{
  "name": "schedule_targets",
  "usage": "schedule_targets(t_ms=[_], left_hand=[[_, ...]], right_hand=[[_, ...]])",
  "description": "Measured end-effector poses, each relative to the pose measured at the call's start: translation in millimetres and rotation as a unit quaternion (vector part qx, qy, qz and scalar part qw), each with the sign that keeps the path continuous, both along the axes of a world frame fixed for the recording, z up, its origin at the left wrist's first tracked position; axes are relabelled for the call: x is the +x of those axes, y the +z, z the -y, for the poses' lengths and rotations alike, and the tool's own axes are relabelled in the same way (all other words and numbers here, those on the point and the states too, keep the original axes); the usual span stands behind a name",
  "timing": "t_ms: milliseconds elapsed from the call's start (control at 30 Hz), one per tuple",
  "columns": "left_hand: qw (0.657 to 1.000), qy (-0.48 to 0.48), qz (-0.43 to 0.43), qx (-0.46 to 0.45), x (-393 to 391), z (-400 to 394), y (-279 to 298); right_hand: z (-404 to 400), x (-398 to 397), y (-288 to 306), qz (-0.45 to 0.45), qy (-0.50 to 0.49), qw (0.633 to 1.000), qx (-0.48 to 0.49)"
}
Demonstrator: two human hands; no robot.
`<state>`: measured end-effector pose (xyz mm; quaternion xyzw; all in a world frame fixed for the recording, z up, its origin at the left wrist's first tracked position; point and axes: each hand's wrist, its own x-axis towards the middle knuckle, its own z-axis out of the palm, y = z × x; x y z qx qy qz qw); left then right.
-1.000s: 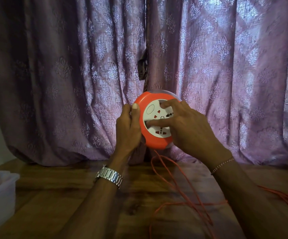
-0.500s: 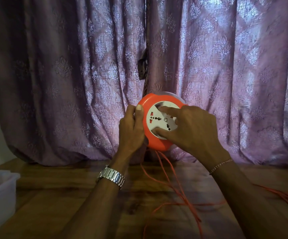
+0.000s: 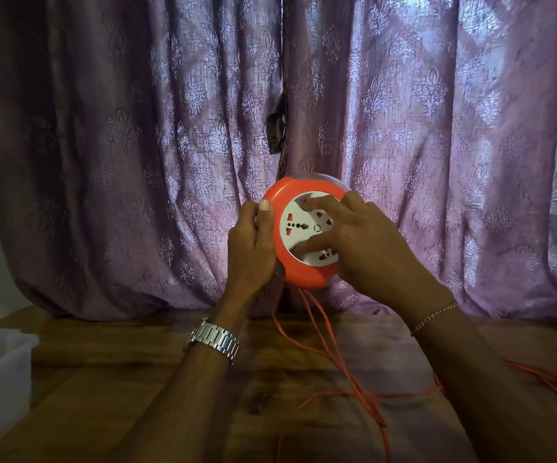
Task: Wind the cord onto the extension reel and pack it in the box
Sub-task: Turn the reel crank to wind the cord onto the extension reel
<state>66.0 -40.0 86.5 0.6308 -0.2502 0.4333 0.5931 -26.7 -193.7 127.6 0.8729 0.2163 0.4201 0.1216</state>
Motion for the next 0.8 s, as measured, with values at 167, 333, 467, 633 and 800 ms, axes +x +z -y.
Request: schedule_targets(t_ms=[167,333,467,633,800], left_hand=[[1.0,-0.004,0.001,0.005,3,0,-1],[1.0,0.001,0.006,0.008,4,2,-3],[1.0,0.001,0.006,0.008,5,3,-3],[1.0,-0.002,-0.002,0.006,7,3,-2],[1.0,0.01,0.003,0.011,5,2,-2]], right_hand=[[0,2,-4,0.02,-0.039,0.999,0.027],[-2,-1,-4,0.03,-0.052,0.996,0.064],[-4,-4,-7,0.05,-0.052,0.991,0.109],[-6,2,-13,0.07,-0.056,0.982,0.169],[-9,8,-18,0.108,-0.045,0.973,0.199]])
